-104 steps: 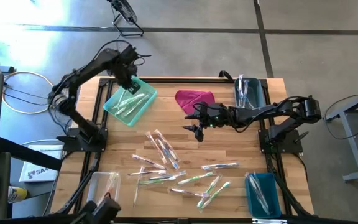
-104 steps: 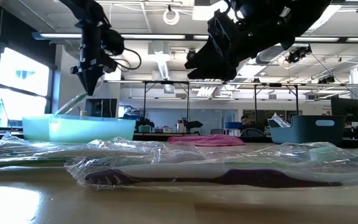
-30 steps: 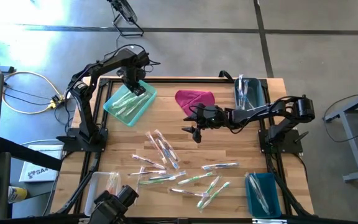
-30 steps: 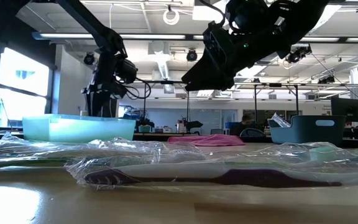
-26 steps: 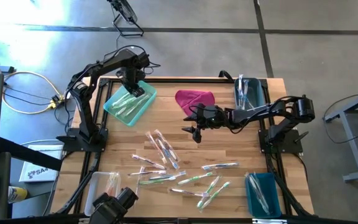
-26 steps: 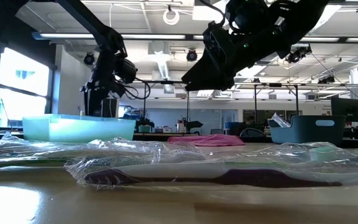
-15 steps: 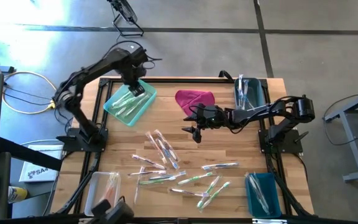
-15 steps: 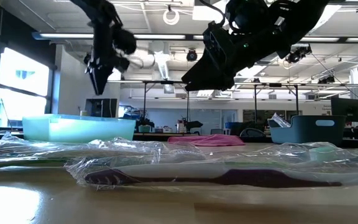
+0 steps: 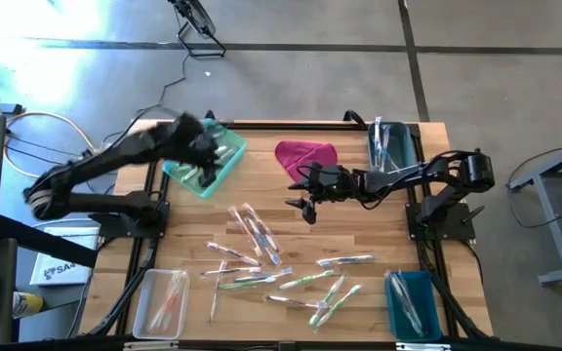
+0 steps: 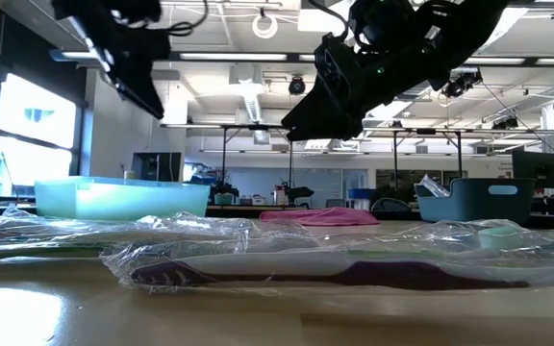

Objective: Pick & Place Toothbrushes
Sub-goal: Put the purple toothbrush to the dark blue bin bin

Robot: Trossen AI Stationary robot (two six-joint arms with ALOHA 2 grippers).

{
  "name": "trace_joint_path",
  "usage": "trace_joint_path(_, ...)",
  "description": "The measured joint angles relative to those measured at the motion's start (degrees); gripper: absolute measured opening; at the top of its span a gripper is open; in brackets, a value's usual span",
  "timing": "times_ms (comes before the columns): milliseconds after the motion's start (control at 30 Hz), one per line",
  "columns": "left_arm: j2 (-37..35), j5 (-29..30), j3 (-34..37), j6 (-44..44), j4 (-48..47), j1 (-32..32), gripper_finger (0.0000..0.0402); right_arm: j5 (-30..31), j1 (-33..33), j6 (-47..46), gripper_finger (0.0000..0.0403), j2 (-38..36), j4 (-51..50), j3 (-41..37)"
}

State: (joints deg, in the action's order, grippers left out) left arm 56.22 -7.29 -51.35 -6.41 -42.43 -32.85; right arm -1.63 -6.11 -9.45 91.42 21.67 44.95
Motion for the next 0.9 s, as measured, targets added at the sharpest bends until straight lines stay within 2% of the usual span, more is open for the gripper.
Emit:
trace_joint_path(200,-15.7,0.0,15.8,6.8,13.7,8.3,0.0136,0.0,0.0,0.0,0.0230,0.0,0.0,0.0)
trace_joint_path(433,-27.3,1.8,21.6,11.0,19.5,16.6,0.0136,0.1,0.0,0.0,0.0230,0.0,1.0,0.0)
trace_joint_path(633,-29.3,6.3,24.3,11.0,24.3,22.0,0.0136,0.2,0.0,0.0,0.0230,0.0,4.2,0.0)
trace_joint_path(900,-27.5,6.4,28.8,9.5,33.1,27.9,0.0136,0.2,0.0,0.0,0.0230,0.0,4.8,0.0)
